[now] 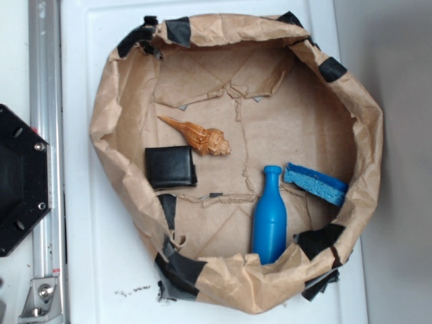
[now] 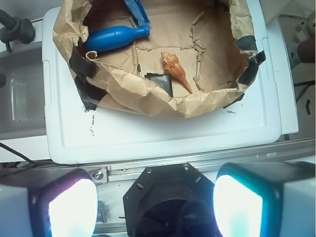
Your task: Grab the shell.
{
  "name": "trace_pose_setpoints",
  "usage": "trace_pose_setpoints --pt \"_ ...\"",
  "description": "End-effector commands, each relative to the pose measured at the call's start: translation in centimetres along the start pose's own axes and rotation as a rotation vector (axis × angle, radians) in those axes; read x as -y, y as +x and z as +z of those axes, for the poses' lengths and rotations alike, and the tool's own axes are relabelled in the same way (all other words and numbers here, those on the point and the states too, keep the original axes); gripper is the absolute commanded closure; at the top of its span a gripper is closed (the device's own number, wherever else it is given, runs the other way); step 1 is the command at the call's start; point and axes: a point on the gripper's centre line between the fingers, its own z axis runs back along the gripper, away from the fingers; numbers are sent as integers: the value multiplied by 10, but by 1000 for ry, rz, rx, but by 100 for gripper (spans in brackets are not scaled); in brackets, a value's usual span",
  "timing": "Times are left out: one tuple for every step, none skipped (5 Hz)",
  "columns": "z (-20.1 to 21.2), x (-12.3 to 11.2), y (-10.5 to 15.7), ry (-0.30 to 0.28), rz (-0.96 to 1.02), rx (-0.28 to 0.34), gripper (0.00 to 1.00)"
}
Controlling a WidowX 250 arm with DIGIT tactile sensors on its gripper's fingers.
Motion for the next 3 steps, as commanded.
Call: trace_pose_setpoints --pt "0 0 0 0 0 0 0" --pt "-31 -26 49 111 -78 99 0" --pt "-62 -35 98 93 -101 103 0"
